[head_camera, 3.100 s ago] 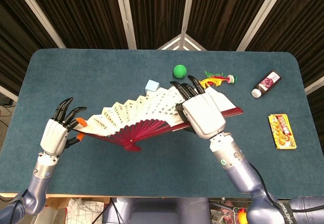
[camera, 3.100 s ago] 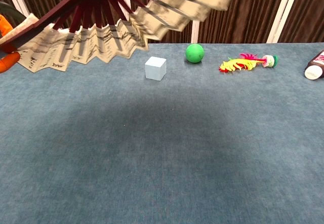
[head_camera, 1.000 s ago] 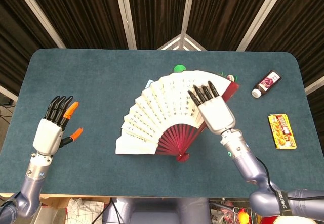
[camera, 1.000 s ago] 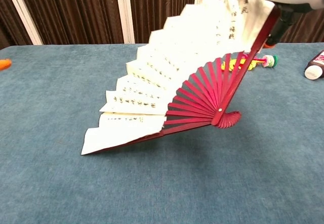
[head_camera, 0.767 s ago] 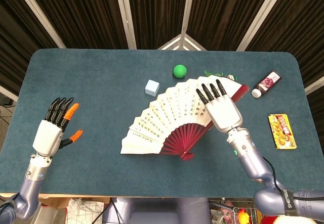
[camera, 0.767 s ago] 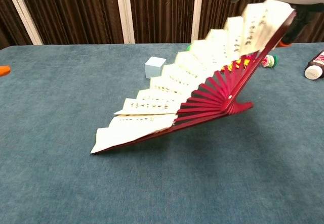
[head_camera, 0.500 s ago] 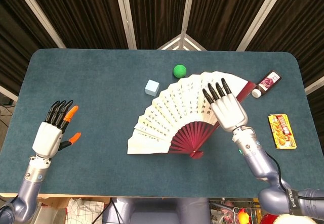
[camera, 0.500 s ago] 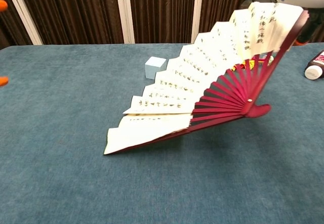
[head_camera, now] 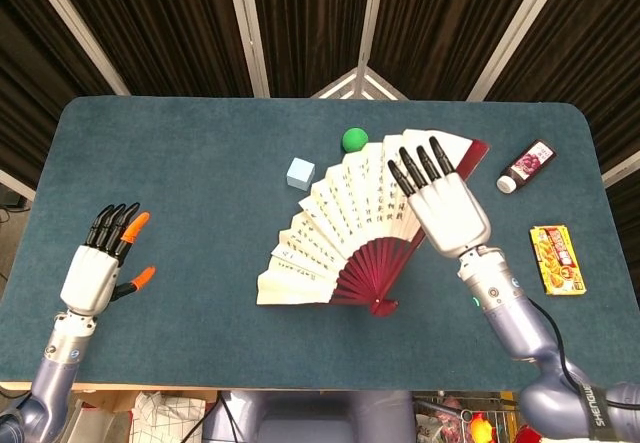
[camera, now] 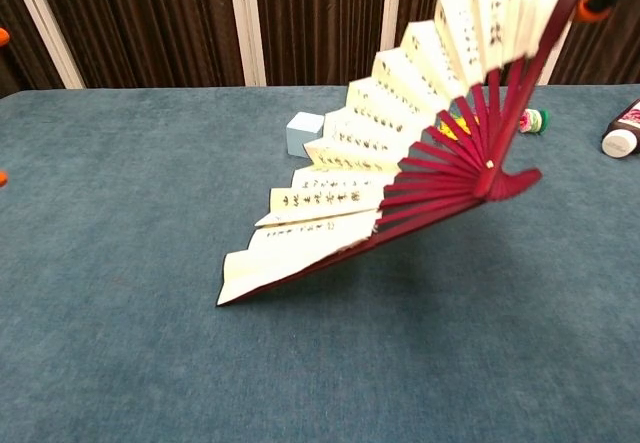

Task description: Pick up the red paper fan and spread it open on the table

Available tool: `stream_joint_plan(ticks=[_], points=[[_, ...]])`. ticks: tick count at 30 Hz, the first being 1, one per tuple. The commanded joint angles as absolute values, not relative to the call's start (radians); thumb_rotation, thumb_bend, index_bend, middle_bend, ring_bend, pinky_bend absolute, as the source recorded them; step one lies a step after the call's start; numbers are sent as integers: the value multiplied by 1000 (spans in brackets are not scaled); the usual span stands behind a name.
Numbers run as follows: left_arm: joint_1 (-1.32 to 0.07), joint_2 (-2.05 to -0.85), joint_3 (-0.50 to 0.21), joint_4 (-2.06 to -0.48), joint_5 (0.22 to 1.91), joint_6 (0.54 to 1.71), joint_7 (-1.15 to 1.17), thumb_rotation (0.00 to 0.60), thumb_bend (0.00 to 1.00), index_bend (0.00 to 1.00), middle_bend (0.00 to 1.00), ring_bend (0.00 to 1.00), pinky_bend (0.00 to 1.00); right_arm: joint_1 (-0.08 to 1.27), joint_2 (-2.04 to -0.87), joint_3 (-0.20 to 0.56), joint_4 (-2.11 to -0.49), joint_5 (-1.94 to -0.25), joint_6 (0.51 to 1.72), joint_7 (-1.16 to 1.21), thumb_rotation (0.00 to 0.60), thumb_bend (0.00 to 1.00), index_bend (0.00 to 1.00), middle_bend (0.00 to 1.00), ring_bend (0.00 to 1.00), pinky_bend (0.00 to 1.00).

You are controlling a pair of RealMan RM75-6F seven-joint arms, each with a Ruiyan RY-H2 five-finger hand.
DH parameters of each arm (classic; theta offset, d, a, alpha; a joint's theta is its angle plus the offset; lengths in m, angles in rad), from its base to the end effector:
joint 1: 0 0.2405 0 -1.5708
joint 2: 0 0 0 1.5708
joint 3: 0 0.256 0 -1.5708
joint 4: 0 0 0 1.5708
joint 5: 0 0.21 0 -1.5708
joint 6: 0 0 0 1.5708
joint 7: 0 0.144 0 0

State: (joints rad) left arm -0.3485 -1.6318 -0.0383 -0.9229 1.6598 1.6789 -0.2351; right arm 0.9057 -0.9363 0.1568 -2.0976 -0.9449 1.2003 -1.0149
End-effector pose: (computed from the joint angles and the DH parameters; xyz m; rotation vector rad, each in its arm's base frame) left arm -0.2810 0.2603 0.0615 -1.5412 -0.5940 -1.3405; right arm -0.0682 -0.3284 0.1564 1.8118 -0.1608 0.6451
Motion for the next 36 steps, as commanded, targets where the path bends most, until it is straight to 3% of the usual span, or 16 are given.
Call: stream_joint_plan(ticks=[1, 5, 10, 17, 22, 25, 28, 32, 36], points=[[-349, -1632, -37, -921, 1661, 1673, -232, 600, 298, 79, 0, 0, 0, 937, -875, 201, -2147, -912, 1196, -1043, 600, 301, 8, 81, 102, 0], [-348, -1628, -41, -926, 1656, 1673, -247, 600, 298, 80, 0, 0, 0, 955, -839, 241, -2168, -884, 1270, -1117, 600, 301, 8, 81, 103, 0], [-346, -1620, -37, -936, 1662, 1674, -258, 600, 298, 80, 0, 0, 0, 952, -885, 287, -2169, -902, 1408, -1142, 600, 301, 8, 81, 109, 0], [-349, -1623, -31, -934, 1670, 1665, -245, 600, 298, 82, 0, 0, 0, 947, -878, 346, -2180, -839, 1449, -1099, 600, 301, 8, 82, 114, 1], [-341, -1611, -42, -944, 1665, 1685, -245, 600, 298, 85, 0, 0, 0, 876, -887, 357, -2260, -899, 1465, -895, 600, 301, 14, 81, 125, 7], [-319, -1581, -54, -982, 1656, 1724, -224, 600, 298, 91, 0, 0, 0, 777, -917, 294, -2305, -1065, 1517, -746, 600, 301, 25, 81, 132, 13], [-279, -1525, -54, -1071, 1648, 1767, -174, 600, 298, 81, 0, 0, 0, 655, -952, 170, -2285, -1272, 1569, -629, 600, 301, 25, 81, 132, 13], [-221, -1437, -39, -1223, 1644, 1816, -86, 600, 298, 72, 0, 0, 0, 509, -997, 25, -2176, -1473, 1642, -461, 600, 301, 25, 81, 132, 14], [-166, -1358, -4, -1358, 1617, 1802, 31, 600, 298, 71, 0, 0, 0, 414, -1023, -71, -2028, -1563, 1673, -302, 600, 301, 26, 81, 132, 14]])
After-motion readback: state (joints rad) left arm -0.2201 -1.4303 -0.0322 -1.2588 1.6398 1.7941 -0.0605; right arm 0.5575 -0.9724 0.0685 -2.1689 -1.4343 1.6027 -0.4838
